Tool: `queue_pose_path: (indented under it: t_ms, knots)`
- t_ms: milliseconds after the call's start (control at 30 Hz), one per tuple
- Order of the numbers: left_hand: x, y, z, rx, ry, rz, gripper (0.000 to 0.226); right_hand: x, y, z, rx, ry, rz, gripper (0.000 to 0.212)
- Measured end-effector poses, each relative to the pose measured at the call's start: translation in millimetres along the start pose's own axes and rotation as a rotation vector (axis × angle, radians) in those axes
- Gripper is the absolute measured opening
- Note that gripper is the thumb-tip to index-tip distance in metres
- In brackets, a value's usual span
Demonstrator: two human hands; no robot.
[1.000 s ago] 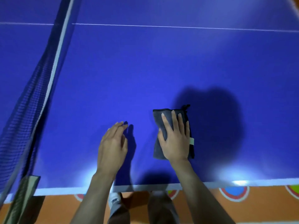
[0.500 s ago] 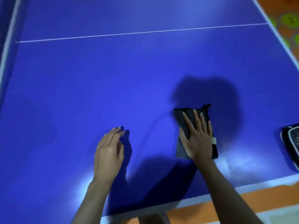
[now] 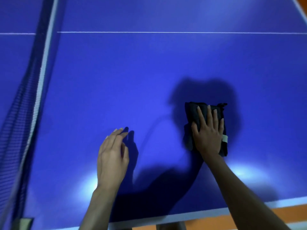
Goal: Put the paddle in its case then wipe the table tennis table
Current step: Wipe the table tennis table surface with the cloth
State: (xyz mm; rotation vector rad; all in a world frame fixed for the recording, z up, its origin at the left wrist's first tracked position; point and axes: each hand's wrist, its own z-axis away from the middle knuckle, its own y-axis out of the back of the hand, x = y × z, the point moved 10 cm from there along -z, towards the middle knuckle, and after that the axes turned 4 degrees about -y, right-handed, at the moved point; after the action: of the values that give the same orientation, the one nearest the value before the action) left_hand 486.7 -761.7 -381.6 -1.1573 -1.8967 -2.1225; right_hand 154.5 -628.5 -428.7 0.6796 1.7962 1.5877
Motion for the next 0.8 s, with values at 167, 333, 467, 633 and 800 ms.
queue_pose_path:
  t_ms: [167, 333, 467, 633, 800]
  knots:
    - [-68.9, 63.1, -2.4, 0.08, 0.027, 0.003, 0.041, -124.7, -17.0, 35.2, -0.013, 0.063, -0.003, 0.067]
    - [-135.9, 119.7, -0.8, 0.135, 0.087, 0.033, 0.052, -258.2, -32.6, 79.3, -0.039, 0.156, 0.002, 0.063]
    - [-182.5, 154.7, 2.7, 0.142, 0.175, 0.073, 0.056, -353.2, -43.3, 117.9, -0.076, 0.207, -0.031, 0.06]
    - [-220.9, 190.0, 8.7, 0.173, 0.247, 0.097, 0.052, -461.7, -55.5, 166.6, -0.14, 0.315, -0.018, 0.063]
    - [-241.5, 206.7, 13.7, 0.16, 0.281, 0.083, 0.057, -506.5, -60.9, 187.5, -0.148, 0.362, -0.02, 0.062]
